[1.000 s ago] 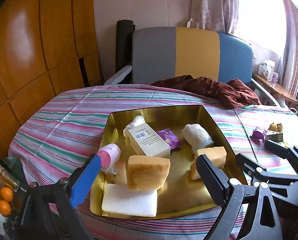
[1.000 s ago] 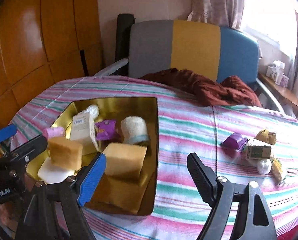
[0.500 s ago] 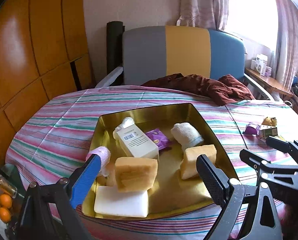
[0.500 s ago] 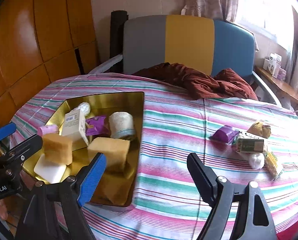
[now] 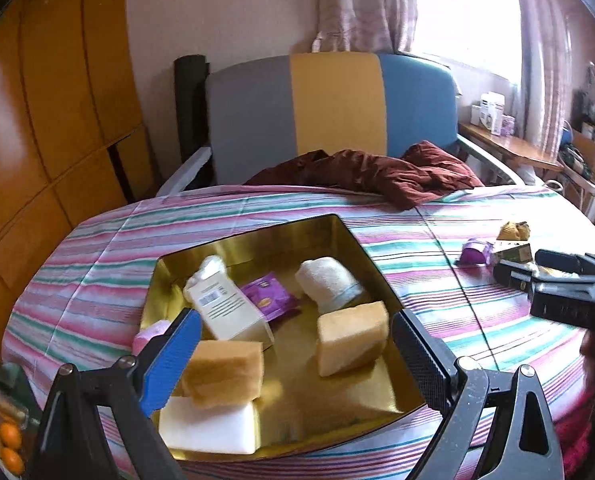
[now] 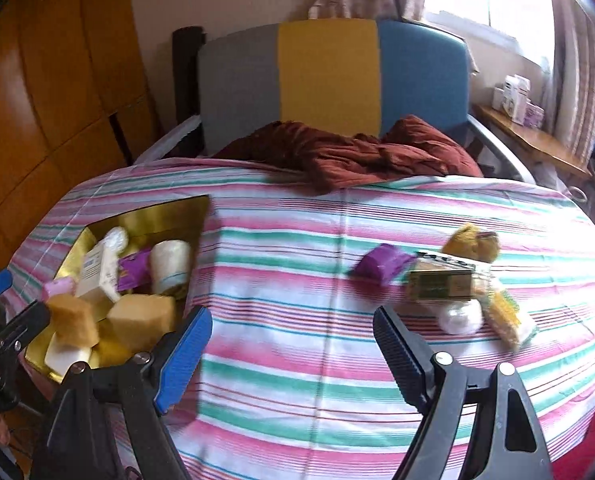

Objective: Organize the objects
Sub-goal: 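Withdraw both grippers from the tray back toward the pile, then grasp purple packet with left gripper while right gripper grasps green-labelled box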

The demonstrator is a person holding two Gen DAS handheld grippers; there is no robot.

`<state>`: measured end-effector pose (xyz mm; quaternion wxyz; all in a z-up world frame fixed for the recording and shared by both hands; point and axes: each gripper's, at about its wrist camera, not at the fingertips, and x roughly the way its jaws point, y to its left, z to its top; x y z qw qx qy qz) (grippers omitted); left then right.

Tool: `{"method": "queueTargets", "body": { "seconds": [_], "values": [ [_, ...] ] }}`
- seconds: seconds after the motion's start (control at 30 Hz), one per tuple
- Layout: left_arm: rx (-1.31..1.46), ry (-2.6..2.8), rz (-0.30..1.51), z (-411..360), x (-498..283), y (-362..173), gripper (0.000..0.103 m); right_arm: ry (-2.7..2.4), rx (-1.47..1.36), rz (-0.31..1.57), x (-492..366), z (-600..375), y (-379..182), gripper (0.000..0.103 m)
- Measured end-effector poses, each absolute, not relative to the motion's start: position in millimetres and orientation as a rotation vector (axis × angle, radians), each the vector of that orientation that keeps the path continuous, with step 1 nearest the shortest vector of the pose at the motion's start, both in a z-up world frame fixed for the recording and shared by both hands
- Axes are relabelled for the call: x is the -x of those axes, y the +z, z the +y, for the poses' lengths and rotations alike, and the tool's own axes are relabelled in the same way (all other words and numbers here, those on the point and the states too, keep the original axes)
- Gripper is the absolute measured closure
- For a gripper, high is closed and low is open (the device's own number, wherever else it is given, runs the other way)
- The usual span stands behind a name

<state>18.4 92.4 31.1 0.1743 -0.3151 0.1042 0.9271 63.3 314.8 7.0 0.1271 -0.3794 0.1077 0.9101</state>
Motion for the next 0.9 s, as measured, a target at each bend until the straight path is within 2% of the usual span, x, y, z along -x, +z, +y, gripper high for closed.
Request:
{"method": "queueTargets", "body": {
  "seconds": [0.5,0.6,0.7,0.8,0.9],
  "values": [
    [0.875,2.454,0.368,160,-11,34,0.007,2.43,0.982,0.478,-80,446,6,0.019],
    [0.907,2.388,0.354,180,-8,31,0.007,2.357,0.909,0.617,-97,479,-1,0.019],
    [0.973,2.32,0.328,197,-3,25,0.013,2.248,0.836,0.848,-120,512,-12,0.019],
    [1.011,2.271,0.332,216,0,17,0.018,2.174,0.805,0.931,-132,526,-17,0.019],
    [1.049,2.215,0.348,239,3,8,0.019,2.154,0.792,1.028,-138,534,-23,0.019]
  ]
}}
